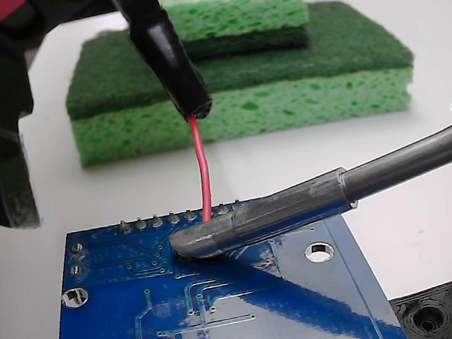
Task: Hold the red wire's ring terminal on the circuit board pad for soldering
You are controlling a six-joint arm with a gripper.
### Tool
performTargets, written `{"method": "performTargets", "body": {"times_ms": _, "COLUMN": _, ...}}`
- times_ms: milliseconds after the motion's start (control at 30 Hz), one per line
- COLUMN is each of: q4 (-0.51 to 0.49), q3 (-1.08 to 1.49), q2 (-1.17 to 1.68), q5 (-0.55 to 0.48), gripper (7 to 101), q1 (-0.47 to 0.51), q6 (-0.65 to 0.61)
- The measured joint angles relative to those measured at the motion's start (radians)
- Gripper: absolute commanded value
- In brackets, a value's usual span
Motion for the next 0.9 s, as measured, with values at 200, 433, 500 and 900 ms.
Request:
{"method": "performTargets", "body": {"times_ms": 200, "q4": 0.002, "q3": 0.002, "q2": 0.0, "q5": 0.0, "gripper": 100.3, "q1": 0.0, "q6": 0.0}}
{"method": "performTargets", "body": {"times_ms": 433, "q4": 0.0, "q3": 0.005, "q2": 0.0, "q5": 0.0, "gripper": 100.3, "q1": 0.0, "q6": 0.002}}
{"method": "performTargets", "body": {"times_ms": 500, "q4": 0.0, "q3": 0.005, "q2": 0.0, "q5": 0.0, "gripper": 100.3, "q1": 0.0, "q6": 0.002}}
{"method": "performTargets", "body": {"times_ms": 900, "q4": 0.009, "q3": 0.008, "q2": 0.023, "q5": 0.0, "gripper": 100.3, "q1": -0.002, "q6": -0.002}}
